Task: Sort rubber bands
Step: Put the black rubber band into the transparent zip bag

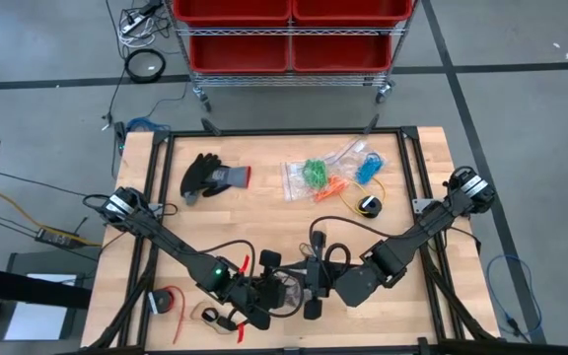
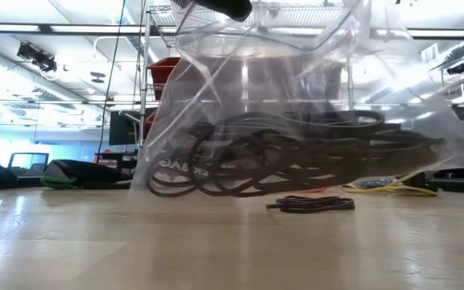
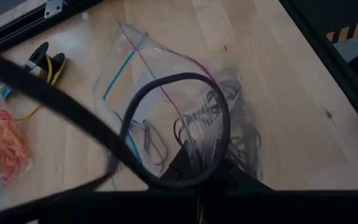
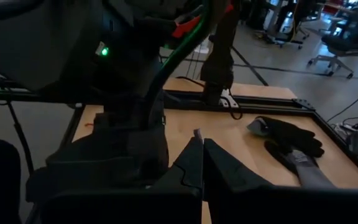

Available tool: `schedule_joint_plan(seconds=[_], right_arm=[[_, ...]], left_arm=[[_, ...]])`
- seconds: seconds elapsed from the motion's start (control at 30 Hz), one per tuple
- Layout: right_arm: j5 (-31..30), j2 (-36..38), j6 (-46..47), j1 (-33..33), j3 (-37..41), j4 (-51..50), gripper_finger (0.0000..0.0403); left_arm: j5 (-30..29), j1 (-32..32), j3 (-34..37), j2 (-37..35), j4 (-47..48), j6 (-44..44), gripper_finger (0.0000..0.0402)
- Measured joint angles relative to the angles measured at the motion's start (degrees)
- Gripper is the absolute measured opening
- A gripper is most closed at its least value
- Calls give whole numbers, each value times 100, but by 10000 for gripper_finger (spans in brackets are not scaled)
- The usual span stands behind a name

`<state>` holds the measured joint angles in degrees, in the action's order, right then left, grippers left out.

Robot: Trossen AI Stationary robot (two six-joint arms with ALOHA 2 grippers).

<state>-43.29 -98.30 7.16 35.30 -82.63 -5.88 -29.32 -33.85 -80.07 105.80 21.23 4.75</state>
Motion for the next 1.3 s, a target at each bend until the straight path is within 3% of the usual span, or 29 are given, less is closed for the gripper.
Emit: schedule_joint_plan(seconds=[0.73, 1.3], right_arm=[[-58, 4, -180, -245, 0, -137, 0], [100, 7, 371, -314, 0, -779, 0]], left_arm=[[0, 0, 0, 0, 0, 9, 2], [0, 0, 0, -2, -4, 24, 2]])
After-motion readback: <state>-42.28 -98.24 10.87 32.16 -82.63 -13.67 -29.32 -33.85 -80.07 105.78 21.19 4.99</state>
